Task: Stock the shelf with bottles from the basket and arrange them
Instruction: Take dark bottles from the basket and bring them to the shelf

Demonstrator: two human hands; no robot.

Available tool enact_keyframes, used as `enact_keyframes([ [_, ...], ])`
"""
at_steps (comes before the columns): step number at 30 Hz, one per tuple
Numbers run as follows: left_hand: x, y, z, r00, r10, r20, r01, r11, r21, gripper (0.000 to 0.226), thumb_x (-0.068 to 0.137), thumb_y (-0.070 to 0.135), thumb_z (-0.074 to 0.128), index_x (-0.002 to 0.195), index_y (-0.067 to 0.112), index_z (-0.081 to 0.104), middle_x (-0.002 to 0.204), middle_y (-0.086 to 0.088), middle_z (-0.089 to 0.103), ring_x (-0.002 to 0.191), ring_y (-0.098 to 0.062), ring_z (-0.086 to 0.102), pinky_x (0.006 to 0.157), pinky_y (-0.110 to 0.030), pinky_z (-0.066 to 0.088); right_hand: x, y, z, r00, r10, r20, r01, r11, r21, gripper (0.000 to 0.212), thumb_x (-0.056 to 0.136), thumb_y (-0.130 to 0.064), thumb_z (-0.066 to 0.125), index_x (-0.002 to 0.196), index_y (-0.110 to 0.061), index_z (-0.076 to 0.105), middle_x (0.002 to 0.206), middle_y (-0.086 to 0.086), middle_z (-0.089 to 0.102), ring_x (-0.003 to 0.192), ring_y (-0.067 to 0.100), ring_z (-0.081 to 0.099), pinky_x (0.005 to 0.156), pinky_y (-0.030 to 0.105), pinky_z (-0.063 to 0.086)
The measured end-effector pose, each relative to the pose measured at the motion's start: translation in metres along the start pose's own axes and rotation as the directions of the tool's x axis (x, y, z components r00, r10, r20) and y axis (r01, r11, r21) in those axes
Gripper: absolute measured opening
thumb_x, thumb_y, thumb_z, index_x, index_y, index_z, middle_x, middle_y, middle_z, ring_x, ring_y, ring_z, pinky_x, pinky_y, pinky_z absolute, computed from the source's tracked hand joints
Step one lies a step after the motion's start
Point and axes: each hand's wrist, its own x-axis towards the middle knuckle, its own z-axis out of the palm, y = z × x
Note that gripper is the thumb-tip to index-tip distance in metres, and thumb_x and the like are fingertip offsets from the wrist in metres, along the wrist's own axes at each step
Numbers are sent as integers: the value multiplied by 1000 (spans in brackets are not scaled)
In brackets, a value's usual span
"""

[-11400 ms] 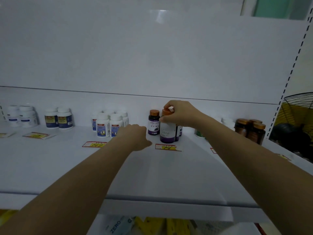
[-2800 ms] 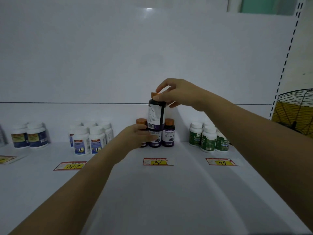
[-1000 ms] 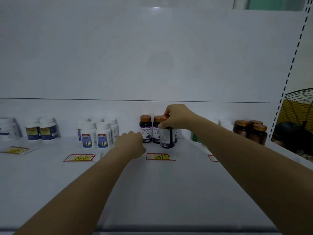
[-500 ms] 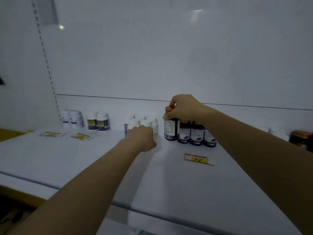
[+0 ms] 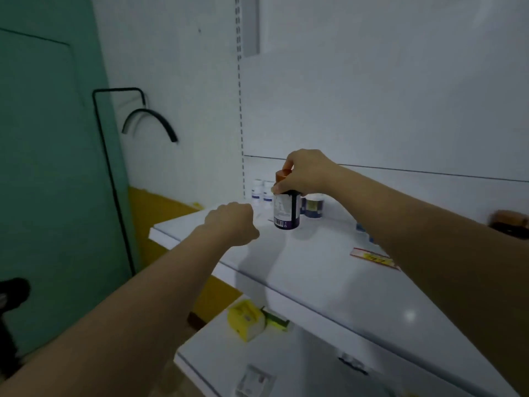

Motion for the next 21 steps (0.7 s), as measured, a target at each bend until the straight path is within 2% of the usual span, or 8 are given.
enact_keyframes([
  [3, -4, -64, 2, 997, -77, 3, 77, 997, 7, 34, 92, 34, 55, 114, 8, 51, 99, -7, 56, 91, -23, 55, 73, -31, 47, 28, -51, 39, 996, -75, 39, 73, 996, 42, 48, 81, -31, 74, 115, 0, 59, 112, 14, 62, 94, 26, 62, 81, 37, 57],
  [6, -2, -132, 6, 986, -169, 1, 169, 986, 3, 22, 91, 31, 55, 97, 10, 52, 83, -1, 53, 83, -21, 54, 65, -29, 45, 58, -100, 80, 985, -157, 76, 151, 985, 81, 46, 80, -30, 74, 112, -1, 59, 108, 13, 61, 85, 22, 57, 64, 29, 53],
  [8, 2, -177, 9, 972, -237, 7, 237, 971, 10, 19, 91, 29, 55, 90, 11, 48, 76, 1, 45, 80, -21, 50, 63, -28, 40, 82, -130, 108, 974, -211, 84, 200, 972, 125, 45, 79, -28, 76, 111, 0, 60, 109, 14, 61, 84, 21, 56, 74, 33, 55],
  [11, 14, -242, 15, 950, -312, 15, 312, 950, 3, 15, 90, 26, 54, 92, 12, 51, 84, -1, 48, 84, -22, 50, 65, -28, 41, 120, -171, 148, 956, -274, 106, 256, 954, 156, 47, 78, -29, 76, 111, 0, 61, 110, 14, 61, 91, 24, 60, 84, 39, 55],
  [13, 25, -283, 22, 932, -362, 8, 362, 932, 3, 15, 89, 24, 54, 84, 11, 48, 79, -1, 47, 82, -22, 51, 61, -28, 39, 150, -196, 175, 940, -318, 124, 297, 941, 159, 49, 78, -31, 76, 112, -1, 60, 110, 14, 61, 96, 26, 61, 85, 40, 55],
  [18, 63, -372, 39, 888, -460, 23, 459, 888, 29, 16, 90, 23, 54, 85, 12, 43, 89, -3, 46, 85, -21, 46, 69, -31, 37, 230, -255, 238, 906, -383, 181, 354, 919, 173, 48, 79, -31, 75, 113, -1, 59, 112, 14, 61, 98, 26, 60, 81, 36, 55],
  [21, 95, -422, 43, 871, -490, 17, 490, 871, 21, 23, 91, 23, 53, 75, 14, 39, 84, -2, 44, 86, -22, 46, 69, -32, 37, 280, -286, 272, 894, -395, 212, 365, 916, 169, 47, 79, -30, 75, 114, -3, 57, 114, 12, 59, 93, 21, 54, 68, 29, 48],
])
